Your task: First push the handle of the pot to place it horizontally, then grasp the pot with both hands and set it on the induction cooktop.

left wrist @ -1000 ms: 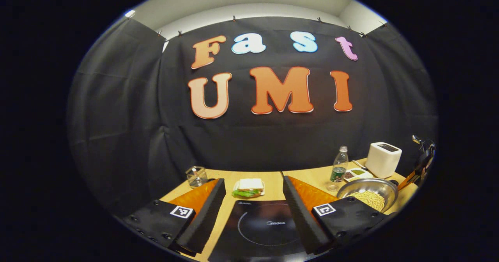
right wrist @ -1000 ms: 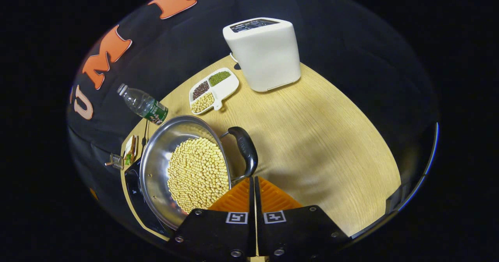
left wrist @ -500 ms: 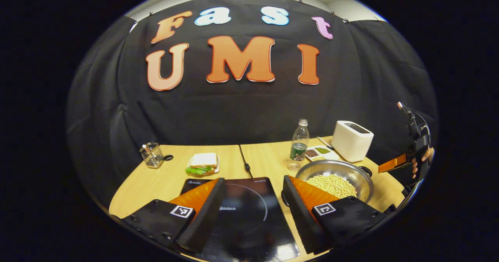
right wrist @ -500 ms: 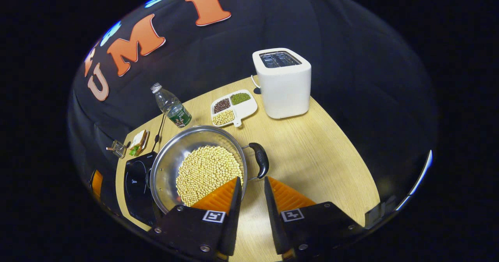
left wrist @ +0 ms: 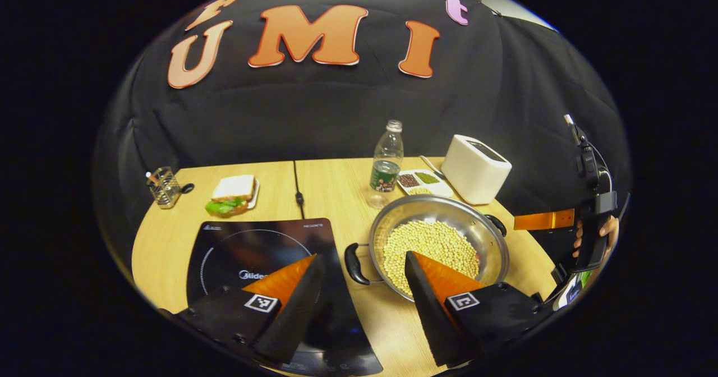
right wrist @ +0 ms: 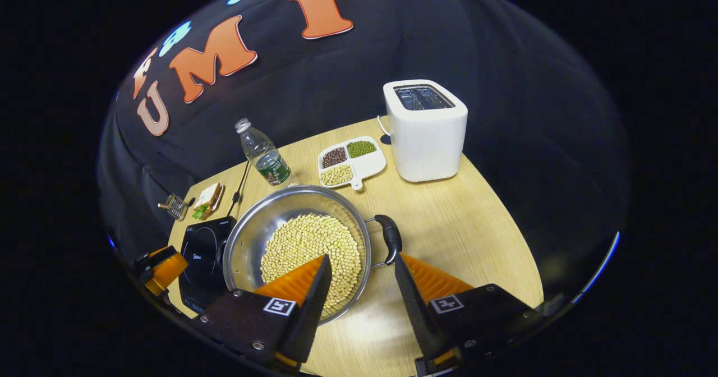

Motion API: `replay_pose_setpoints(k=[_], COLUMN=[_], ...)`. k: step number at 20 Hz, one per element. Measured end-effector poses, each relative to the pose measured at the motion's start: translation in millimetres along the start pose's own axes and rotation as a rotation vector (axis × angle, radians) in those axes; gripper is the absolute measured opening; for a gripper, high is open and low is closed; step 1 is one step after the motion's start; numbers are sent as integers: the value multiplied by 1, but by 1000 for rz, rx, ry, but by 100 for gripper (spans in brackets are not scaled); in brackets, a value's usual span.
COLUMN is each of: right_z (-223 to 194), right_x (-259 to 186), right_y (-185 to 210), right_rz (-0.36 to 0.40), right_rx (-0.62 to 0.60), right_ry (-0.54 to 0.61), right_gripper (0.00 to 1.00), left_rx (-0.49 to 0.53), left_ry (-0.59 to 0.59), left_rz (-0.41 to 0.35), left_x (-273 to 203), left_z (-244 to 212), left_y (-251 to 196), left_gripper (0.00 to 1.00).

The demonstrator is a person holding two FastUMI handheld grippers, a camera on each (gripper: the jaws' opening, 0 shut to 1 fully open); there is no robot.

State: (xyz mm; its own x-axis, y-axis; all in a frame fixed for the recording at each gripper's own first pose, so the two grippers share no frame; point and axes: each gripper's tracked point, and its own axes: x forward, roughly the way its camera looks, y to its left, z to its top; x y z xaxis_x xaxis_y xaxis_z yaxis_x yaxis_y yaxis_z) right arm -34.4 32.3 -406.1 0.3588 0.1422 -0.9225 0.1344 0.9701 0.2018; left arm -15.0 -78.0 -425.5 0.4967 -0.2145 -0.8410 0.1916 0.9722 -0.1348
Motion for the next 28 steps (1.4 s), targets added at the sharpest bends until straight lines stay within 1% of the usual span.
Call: replay_pose_setpoints(k=[1, 2, 3, 4, 5, 7, 9, 10, 11, 12, 13, 15, 16, 17, 18, 19, 20, 21, 23, 24, 25, 28], right_z=[0, 0, 1, 1, 2, 4, 3, 3, 4, 3, 2, 0, 0, 0, 0, -1, -2, -2, -1, -1, -1, 0], right_x=[-1, -2, -1, -1, 0, 1, 2, 4, 6, 8, 9, 11, 15, 17, 17, 19, 19, 21, 22, 22, 24, 30], right_y=[0, 0, 1, 0, 0, -2, 0, -1, -2, -3, -3, -2, -2, -1, 0, 2, 2, 1, -1, -2, -4, -18], right_rz=[5, 9, 12, 11, 8, 4, 10, 9, 2, -3, -6, -4, -7, -10, -7, -4, -6, -11, -19, -24, -33, -95], right_rx=[1, -2, -5, -9, -12, -15, -16, -20, -25, -29, -30, -41, -48, -53, -55, -58, -62, -68, -73, -74, -78, -78], right_ry=[-2, -4, -5, -4, -5, -6, -4, -3, -3, 0, 7, 10, 8, 10, 13, 18, 19, 18, 11, 11, 9, -3], right_gripper=[75, 79, 81, 83, 84, 85, 86, 87, 87, 87, 87, 87, 87, 87, 87, 87, 87, 87, 87, 87, 87, 87], left_rx=[-10, -24, -37, -47, -55, -49, -74, -72, -70, -63, -55, -61, -62, -65, -73, -79, -80, -83, -82, -81, -81, -72], left_ry=[21, 42, 64, 86, 113, 198, 230, 221, 207, 206, 212, 190, 187, 193, 206, 226, 235, 226, 224, 224, 219, 201], left_rz=[-1, -14, -32, -47, -53, -32, -28, -16, -24, -18, -11, 2, 16, 25, 13, -1, 2, 3, 4, 5, 7, -14], left_x=[8, 17, 24, 31, 39, 51, 61, 63, 66, 67, 69, 71, 72, 74, 77, 81, 82, 87, 91, 92, 95, 109], left_z=[-4, -8, -11, -12, -19, -34, -38, -34, -31, -31, -32, -28, -27, -28, -33, -37, -39, -37, -36, -36, -34, -34], left_y=[0, -2, -8, -12, -16, -15, -17, -15, -16, -15, -12, -5, 0, 4, 1, -2, -2, -1, -1, -1, -2, -9], left_gripper=[94, 99, 94, 99, 98, 96, 96, 96, 91, 92, 90, 89, 85, 85, 91, 91, 89, 92, 92, 90, 92, 90])
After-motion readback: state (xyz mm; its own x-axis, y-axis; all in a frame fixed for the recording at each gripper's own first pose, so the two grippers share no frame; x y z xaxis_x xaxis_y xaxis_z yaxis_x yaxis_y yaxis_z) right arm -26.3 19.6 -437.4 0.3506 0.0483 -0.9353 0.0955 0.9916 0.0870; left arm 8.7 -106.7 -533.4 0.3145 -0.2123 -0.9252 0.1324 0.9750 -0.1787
